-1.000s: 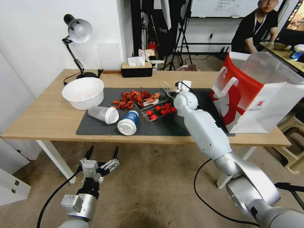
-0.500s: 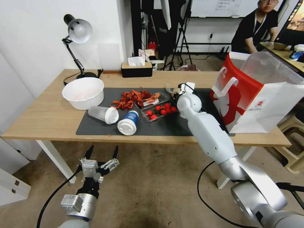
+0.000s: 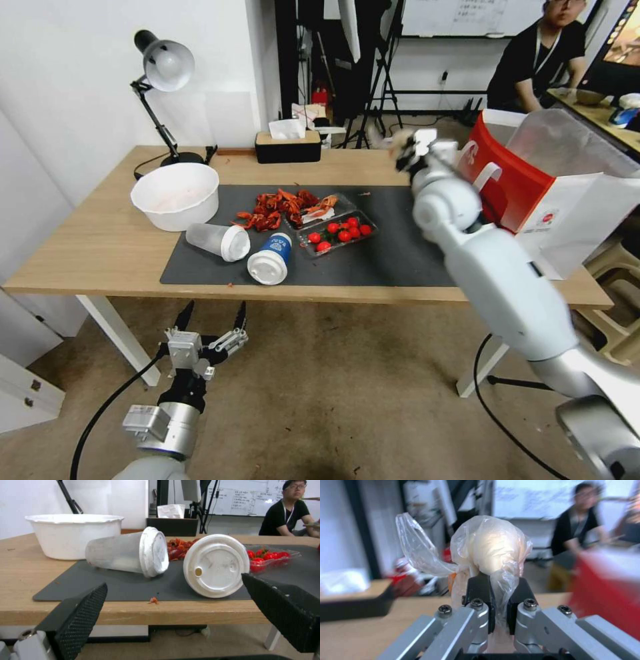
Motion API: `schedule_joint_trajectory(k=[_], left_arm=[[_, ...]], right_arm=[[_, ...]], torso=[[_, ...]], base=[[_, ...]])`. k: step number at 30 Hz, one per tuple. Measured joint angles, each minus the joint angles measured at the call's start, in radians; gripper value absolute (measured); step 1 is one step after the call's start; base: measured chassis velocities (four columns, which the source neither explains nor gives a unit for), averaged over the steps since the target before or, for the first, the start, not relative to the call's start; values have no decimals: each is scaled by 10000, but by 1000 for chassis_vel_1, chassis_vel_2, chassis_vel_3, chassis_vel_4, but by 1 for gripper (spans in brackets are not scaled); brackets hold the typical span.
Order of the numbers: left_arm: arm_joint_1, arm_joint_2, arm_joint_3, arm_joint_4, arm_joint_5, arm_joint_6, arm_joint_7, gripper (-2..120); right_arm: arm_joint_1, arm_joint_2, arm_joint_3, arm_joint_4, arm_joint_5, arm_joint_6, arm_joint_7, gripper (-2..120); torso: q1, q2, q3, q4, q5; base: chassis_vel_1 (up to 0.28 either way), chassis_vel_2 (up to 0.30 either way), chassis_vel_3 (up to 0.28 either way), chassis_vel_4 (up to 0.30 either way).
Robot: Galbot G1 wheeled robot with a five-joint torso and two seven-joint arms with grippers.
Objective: Pick up the trash from the table and place it into the takeout bag.
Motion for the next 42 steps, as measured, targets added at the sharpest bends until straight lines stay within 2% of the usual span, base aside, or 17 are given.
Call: schedule_joint_trajectory(k=[2,4,10,12,14,16,20,22,23,25,29,32,33,34,37,38,42], left_arm=[[-8,6,-9,0,3,0,0,100],[-17,17,-12,-21,6,0,16,100],[-35,76,180,-134,-62,140,38,100],[-107,93,261,-138,-58,181,45,100],[-110,96,270,-138,-58,182,46,100],[-90,114,375,-138,-17,187,56,100],[-31,92,447,-177,79,166,62,100],[-23,89,449,-186,83,163,62,100],[38,78,461,-263,90,124,57,100],[62,78,462,-281,90,109,55,100],[176,90,401,-389,89,17,47,100],[192,85,396,-401,90,-9,47,100],[215,75,393,-409,94,-40,47,100],[215,75,393,-409,94,-40,47,100],[267,32,424,-435,142,-102,47,100],[267,32,424,-435,142,-102,47,100],[266,6,450,-505,181,-108,48,100]], right_arm=[[-43,-162,225,247,-18,-124,260,3],[-359,-682,833,949,-23,-447,848,3],[-980,-1524,1714,1738,356,-701,1276,3],[-1380,-2041,2249,2080,1125,-870,1756,3],[-1422,-2091,2298,2110,1204,-885,1797,3],[-1824,-2513,2705,2316,1707,-911,1865,3],[-2145,-2736,2956,2395,1856,-908,1776,19],[-2156,-2740,2962,2399,1857,-908,1776,19],[-2242,-2769,3012,2413,1848,-914,1775,30],[-2260,-2770,3015,2395,1825,-915,1774,33],[-2268,-2761,2980,2226,1821,-932,1872,53],[-2267,-2762,2961,2227,1856,-941,1896,58],[-2266,-2769,2949,2227,1881,-949,1911,68],[-2266,-2769,2949,2227,1881,-949,1911,68],[-2274,-2817,2933,2271,1895,-928,1863,84],[-2274,-2817,2933,2271,1895,-928,1863,84],[-2505,-2956,3053,2665,1769,-214,1010,98]], torso=[[1,0,0,1,0],[0,0,0,-2,-1],[-1,1,0,-7,0],[-1,0,0,-3,-1],[-1,1,0,-4,-1],[-1,0,0,-3,2],[0,0,1,-1,0],[0,0,1,-1,1],[0,0,1,0,-1],[-1,0,1,0,0],[0,0,1,-1,-1],[0,0,1,0,-2],[0,0,1,0,-1],[0,0,1,0,-1],[0,0,1,-1,-1],[0,0,1,-1,-1],[0,0,1,-2,-3]], base=[[0,0,0,0],[0,0,0,0],[0,0,0,0],[0,0,0,0],[0,0,0,0],[0,0,0,0],[0,0,0,0],[0,0,0,0],[0,0,0,0],[0,0,0,0],[0,0,0,0],[0,0,0,0],[0,0,0,0],[0,0,0,0],[0,0,0,0],[0,0,0,0],[0,0,0,0]])
